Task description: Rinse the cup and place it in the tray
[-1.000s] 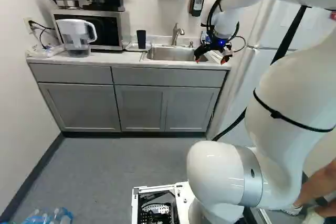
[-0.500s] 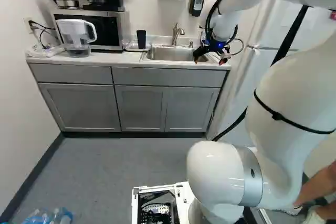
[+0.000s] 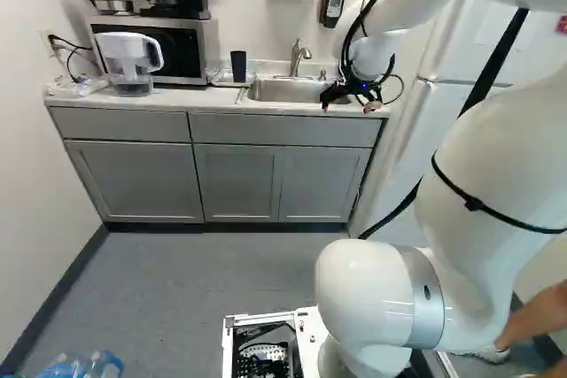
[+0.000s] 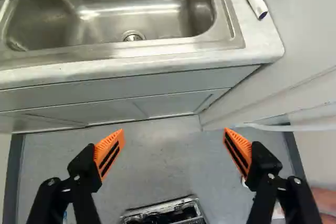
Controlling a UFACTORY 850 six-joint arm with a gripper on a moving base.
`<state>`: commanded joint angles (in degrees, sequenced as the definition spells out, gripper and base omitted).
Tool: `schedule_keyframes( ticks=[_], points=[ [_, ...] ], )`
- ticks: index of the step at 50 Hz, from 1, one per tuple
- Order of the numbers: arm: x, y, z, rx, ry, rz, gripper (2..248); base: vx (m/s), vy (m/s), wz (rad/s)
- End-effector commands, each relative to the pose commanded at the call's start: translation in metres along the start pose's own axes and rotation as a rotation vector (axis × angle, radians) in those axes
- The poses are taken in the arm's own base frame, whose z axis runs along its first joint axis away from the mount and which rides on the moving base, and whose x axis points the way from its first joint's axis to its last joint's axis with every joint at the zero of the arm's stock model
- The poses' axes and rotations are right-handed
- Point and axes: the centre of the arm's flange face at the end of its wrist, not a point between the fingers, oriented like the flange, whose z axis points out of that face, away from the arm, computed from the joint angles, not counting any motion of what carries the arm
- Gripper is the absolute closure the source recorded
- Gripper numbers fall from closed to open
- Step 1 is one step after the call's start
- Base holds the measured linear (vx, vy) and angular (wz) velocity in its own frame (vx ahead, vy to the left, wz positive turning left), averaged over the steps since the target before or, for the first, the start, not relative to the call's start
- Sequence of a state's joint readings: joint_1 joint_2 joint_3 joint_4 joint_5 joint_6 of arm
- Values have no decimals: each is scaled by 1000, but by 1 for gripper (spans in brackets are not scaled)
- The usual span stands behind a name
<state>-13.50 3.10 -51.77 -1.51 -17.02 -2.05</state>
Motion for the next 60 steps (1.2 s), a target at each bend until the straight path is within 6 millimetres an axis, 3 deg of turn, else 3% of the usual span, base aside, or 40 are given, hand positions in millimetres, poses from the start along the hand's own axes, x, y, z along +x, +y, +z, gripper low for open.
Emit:
schedule_keyframes(
  ticks=[29,60],
  points=[
    [-52,-26,19,33,126,-25,3,0,0,0],
    [-135,-57,34,87,306,-53,3,0,0,0]
  ],
)
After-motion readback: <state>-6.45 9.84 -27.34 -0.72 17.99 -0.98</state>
